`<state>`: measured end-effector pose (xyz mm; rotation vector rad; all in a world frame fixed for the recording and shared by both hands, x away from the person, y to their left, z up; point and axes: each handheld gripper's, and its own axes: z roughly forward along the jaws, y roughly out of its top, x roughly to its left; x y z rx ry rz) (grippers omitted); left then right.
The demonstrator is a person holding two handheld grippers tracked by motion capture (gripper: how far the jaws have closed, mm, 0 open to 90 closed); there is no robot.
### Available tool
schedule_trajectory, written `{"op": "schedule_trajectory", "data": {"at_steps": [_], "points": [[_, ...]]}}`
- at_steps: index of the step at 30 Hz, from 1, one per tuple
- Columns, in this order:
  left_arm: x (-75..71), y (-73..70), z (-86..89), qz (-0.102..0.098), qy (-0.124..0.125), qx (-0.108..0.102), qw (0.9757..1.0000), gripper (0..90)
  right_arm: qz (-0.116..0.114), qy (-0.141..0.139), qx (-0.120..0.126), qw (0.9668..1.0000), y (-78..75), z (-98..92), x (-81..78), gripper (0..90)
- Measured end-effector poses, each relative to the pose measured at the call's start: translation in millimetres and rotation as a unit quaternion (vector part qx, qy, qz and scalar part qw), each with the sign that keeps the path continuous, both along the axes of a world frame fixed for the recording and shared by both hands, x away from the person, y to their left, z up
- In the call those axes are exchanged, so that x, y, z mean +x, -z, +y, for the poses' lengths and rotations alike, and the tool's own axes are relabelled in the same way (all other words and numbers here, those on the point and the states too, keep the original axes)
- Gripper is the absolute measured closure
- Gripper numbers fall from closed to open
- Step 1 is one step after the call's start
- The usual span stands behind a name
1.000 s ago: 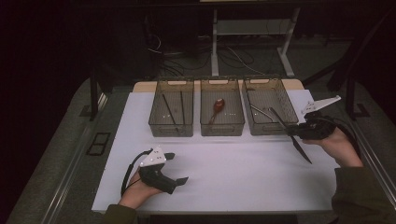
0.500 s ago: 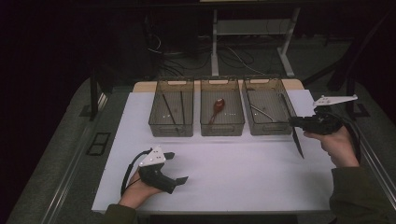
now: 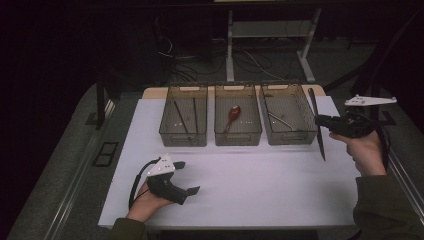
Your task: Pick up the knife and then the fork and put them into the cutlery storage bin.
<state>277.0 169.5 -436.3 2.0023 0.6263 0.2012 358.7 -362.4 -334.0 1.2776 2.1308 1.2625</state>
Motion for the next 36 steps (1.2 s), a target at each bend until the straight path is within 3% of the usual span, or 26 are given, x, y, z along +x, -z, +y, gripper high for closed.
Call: {"op": "schedule_trajectory", "data": {"at_steps": [5, 20, 30, 36], "points": [[-1.5, -0.7, -0.6, -0.001, 0.000, -0.004, 1.0000, 0.0, -0.006, 0.003, -0.006, 1.0000, -9.8, 4.2, 7.6, 78.8], [-4.6, -2.6, -1.8, -0.003, 0.000, -0.005, 1.0000, 0.0, -0.035, 0.031, 0.016, 0.9988, -34.8, 10.5, 39.4, 78.8], [-4.8, -2.5, -1.7, -0.003, 0.001, -0.006, 1.0000, 0.0, -0.043, 0.042, 0.003, 0.9982, -37.8, 20.5, 70.1, 78.8], [-5.1, -3.0, -0.8, -0.004, 0.001, -0.007, 1.0000, 0.0, -0.039, 0.046, -0.009, 0.9981, -29.4, 25.3, 84.2, 78.8]]}}
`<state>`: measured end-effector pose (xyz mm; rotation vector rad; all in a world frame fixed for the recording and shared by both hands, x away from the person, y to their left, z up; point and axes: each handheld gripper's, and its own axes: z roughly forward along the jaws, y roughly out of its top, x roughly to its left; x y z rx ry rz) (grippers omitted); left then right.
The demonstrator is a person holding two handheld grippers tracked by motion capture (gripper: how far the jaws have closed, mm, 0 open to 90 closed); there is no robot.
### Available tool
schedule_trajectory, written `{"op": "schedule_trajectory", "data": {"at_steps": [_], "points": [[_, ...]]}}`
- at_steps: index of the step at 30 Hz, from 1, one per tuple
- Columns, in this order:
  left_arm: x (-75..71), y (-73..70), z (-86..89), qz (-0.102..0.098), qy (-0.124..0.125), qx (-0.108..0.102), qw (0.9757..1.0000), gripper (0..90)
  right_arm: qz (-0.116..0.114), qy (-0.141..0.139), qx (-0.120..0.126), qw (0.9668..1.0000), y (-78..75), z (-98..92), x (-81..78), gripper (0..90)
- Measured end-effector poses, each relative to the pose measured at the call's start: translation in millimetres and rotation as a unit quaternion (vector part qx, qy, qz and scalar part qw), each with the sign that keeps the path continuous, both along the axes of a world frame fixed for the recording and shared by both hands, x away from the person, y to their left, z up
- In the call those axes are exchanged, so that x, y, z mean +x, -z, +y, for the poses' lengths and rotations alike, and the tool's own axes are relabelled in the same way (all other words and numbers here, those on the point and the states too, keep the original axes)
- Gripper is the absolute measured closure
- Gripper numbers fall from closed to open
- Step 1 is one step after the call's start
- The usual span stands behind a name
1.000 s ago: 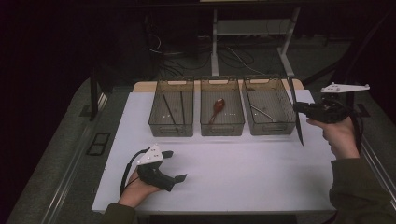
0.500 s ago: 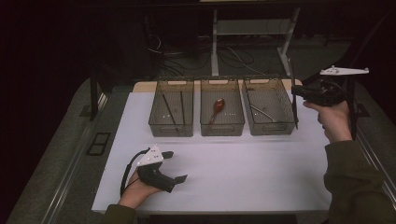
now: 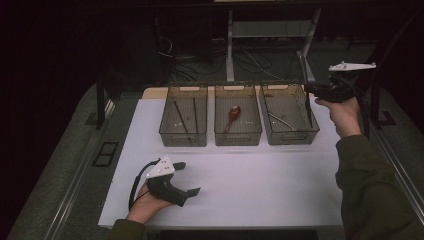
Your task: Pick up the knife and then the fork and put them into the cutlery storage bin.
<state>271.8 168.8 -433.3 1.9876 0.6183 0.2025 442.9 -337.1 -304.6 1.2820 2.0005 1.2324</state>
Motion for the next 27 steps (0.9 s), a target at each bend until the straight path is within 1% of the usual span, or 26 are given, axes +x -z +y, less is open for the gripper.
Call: {"op": "schedule_trajectory", "data": {"at_steps": [4, 7, 12, 19, 27], "points": [[-0.3, -0.4, 0.9, 0.001, -0.001, -0.002, 1.0000, 0.0, 0.011, 0.003, -0.006, 0.9999, 8.8, 0.0, 5.0, 78.8], [-0.5, -0.3, 0.5, 0.000, -0.002, -0.003, 1.0000, 0.0, 0.016, 0.003, -0.004, 0.9999, 14.6, -0.8, 6.6, 78.8], [-0.4, -0.5, 0.4, 0.001, -0.002, -0.003, 1.0000, 0.0, 0.022, 0.006, -0.009, 0.9997, 25.0, -2.8, 7.0, 78.8], [-0.5, -0.4, -0.2, 0.000, -0.001, -0.001, 1.0000, 0.0, 0.040, 0.010, -0.013, 0.9991, 40.7, -7.1, 7.9, 78.8], [-0.3, -0.4, 0.2, 0.001, -0.002, -0.003, 1.0000, 0.0, 0.057, 0.010, -0.021, 0.9981, 54.0, -8.1, 8.5, 78.8]]}}
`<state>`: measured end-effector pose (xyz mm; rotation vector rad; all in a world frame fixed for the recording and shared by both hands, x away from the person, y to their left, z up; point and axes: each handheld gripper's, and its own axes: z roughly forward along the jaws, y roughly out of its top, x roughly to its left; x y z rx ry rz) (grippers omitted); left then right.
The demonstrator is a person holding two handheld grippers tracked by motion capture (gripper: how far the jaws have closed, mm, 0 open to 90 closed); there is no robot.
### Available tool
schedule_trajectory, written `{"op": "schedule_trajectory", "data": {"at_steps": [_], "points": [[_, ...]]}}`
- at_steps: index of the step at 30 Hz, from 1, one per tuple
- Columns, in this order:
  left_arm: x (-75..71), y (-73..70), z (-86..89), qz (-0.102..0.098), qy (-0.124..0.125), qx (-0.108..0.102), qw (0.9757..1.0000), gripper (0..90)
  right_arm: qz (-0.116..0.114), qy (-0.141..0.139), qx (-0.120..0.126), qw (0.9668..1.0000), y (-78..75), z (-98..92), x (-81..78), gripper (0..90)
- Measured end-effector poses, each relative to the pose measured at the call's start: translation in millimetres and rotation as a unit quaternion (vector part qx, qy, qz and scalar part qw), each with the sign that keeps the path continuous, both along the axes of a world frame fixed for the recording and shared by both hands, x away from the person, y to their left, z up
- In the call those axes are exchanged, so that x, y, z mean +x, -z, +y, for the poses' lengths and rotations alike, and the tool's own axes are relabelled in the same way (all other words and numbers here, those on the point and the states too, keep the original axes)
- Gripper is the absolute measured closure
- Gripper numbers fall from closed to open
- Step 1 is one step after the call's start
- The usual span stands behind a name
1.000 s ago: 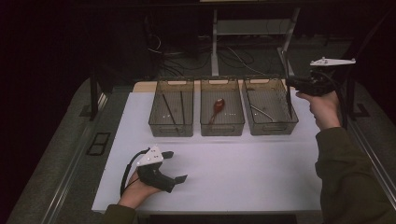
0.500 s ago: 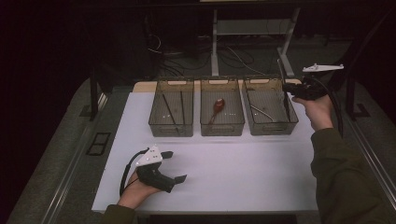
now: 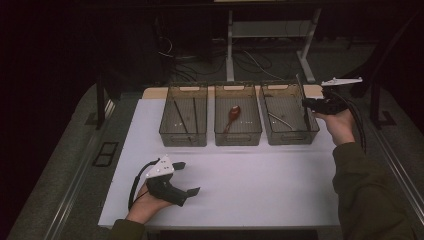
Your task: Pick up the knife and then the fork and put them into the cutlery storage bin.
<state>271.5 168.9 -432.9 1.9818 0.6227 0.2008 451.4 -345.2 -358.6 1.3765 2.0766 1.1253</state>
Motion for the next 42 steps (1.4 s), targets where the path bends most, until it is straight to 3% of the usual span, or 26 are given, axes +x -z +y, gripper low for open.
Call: {"op": "schedule_trajectory", "data": {"at_steps": [13, 18, 31, 33, 36, 42], "points": [[0.3, -0.1, 0.4, 0.001, 0.000, -0.003, 1.0000, 0.0, 0.028, -0.012, -0.020, 0.9993, 11.1, 11.4, 11.0, 78.7], [-0.2, -1.0, -0.4, -0.001, 0.001, -0.004, 1.0000, 0.0, 0.039, -0.016, -0.041, 0.9983, 14.1, 19.9, 18.5, 78.6], [-0.5, -1.8, -0.8, -0.001, 0.004, -0.007, 1.0000, 0.0, 0.076, -0.026, -0.093, 0.9924, 22.4, 39.7, 37.8, 78.2], [-0.5, -1.8, -0.9, -0.002, 0.005, -0.008, 1.0000, 0.0, 0.082, -0.031, -0.092, 0.9918, 24.1, 41.9, 40.1, 77.4], [-0.3, -1.6, -0.7, -0.001, 0.005, -0.008, 1.0000, 0.0, 0.085, -0.034, -0.066, 0.9937, 23.1, 41.0, 41.2, 73.8], [-0.3, -1.5, -1.0, -0.001, 0.005, -0.007, 1.0000, 0.0, 0.090, -0.032, -0.043, 0.9945, 21.6, 35.1, 39.2, 66.9]]}}
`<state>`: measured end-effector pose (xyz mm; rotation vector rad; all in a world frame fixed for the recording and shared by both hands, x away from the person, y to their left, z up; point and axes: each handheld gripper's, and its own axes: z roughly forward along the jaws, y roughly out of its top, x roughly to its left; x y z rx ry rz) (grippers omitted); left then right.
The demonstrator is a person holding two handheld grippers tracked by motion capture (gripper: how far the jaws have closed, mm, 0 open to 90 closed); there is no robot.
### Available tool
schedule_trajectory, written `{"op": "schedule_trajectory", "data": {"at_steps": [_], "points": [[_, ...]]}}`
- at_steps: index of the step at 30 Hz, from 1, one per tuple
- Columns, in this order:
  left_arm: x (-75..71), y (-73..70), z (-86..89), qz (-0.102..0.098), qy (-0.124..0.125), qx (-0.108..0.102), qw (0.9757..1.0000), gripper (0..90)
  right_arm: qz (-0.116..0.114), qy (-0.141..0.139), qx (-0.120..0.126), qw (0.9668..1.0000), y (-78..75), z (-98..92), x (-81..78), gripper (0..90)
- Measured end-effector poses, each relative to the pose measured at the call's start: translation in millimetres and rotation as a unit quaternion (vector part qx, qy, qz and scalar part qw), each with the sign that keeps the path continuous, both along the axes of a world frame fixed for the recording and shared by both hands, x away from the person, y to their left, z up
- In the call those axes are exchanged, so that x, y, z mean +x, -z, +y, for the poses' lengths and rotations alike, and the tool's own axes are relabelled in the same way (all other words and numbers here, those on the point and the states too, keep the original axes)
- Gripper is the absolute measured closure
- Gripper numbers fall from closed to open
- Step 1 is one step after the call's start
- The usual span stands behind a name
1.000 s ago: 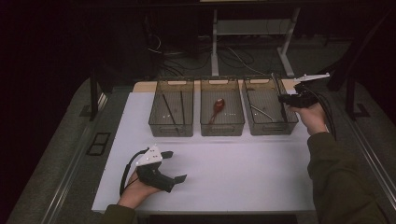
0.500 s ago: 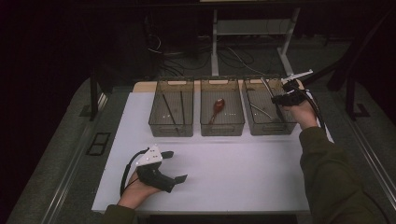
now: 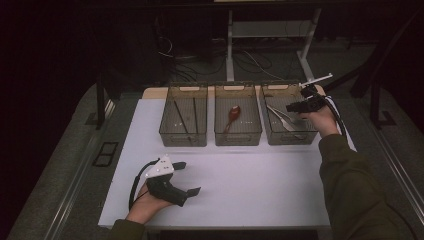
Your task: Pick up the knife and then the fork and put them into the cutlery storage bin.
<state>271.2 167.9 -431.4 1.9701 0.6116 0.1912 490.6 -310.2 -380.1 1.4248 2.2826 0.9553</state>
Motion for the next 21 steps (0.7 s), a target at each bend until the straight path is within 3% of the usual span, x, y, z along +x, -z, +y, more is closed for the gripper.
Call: {"op": "schedule_trajectory", "data": {"at_steps": [7, 14, 17, 21], "points": [[0.8, 0.5, 0.5, 0.002, -0.002, 0.001, 1.0000, 0.0, -0.009, -0.002, 0.026, 0.9996, -7.3, -4.2, -8.9, 51.0], [2.4, -0.4, -1.2, 0.001, -0.003, 0.003, 1.0000, 0.0, -0.026, -0.011, 0.043, 0.9987, -16.9, -8.2, -21.5, 44.3], [2.5, 1.2, -1.5, 0.004, -0.004, 0.005, 1.0000, 0.0, -0.023, -0.017, 0.065, 0.9975, -18.2, -9.9, -27.4, 41.7], [2.3, 1.4, -1.5, 0.004, -0.004, 0.005, 1.0000, 0.0, -0.026, -0.024, 0.064, 0.9973, -17.4, -10.0, -36.7, 38.5]]}}
